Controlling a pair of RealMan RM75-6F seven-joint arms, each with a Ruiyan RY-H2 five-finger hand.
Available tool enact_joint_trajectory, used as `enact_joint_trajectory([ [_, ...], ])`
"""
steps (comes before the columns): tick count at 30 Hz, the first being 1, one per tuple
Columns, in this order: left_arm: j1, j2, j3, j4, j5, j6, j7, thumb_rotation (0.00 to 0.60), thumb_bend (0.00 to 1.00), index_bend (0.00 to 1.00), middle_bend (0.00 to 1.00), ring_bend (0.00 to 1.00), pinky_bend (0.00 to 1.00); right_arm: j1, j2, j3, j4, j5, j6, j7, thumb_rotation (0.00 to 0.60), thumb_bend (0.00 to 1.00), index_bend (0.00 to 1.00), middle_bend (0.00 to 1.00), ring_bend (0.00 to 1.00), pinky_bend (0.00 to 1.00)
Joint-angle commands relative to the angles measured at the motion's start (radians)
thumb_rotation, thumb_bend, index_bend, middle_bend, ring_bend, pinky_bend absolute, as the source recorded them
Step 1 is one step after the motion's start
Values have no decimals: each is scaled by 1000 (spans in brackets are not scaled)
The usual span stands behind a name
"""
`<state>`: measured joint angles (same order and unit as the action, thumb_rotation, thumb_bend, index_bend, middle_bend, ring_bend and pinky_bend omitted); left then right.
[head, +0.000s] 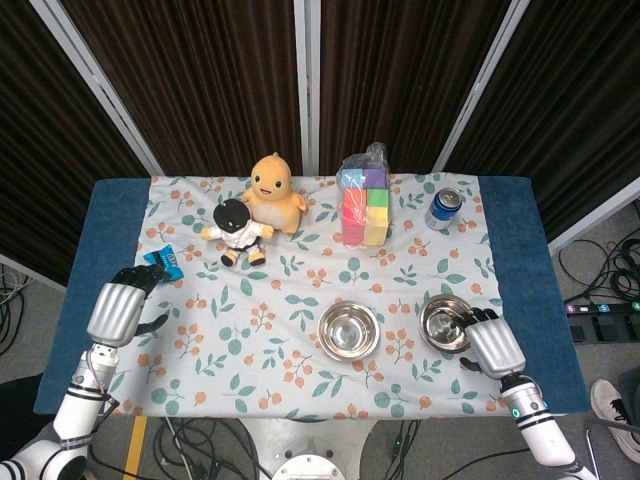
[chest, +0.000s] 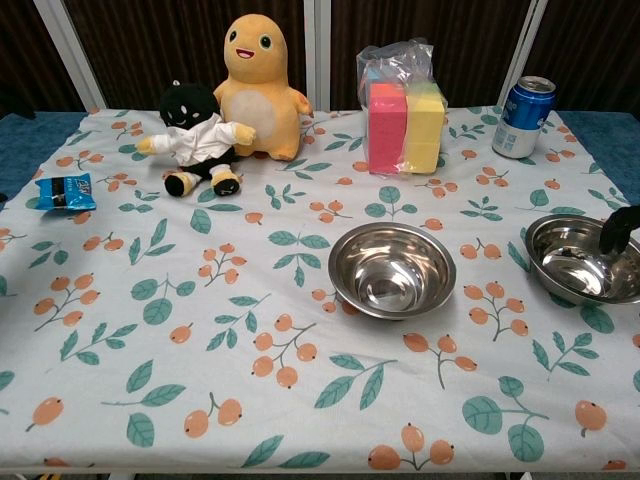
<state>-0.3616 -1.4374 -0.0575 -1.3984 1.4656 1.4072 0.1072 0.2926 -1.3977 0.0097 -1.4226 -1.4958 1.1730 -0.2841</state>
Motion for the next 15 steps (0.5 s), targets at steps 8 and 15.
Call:
enact_joint_trajectory([
  [8, 12, -17, -10, 59, 5, -2, -42, 600, 148, 357, 367, 295, 320, 55, -74, 22, 61, 42, -65, -85, 600, 136, 475, 442, 319, 378],
  [15, 14, -44, -1, 113, 0, -33, -45, 600, 150, 357, 372, 295, 322, 101, -107, 30, 80, 70, -131, -121, 600, 243, 560, 489, 363, 416],
])
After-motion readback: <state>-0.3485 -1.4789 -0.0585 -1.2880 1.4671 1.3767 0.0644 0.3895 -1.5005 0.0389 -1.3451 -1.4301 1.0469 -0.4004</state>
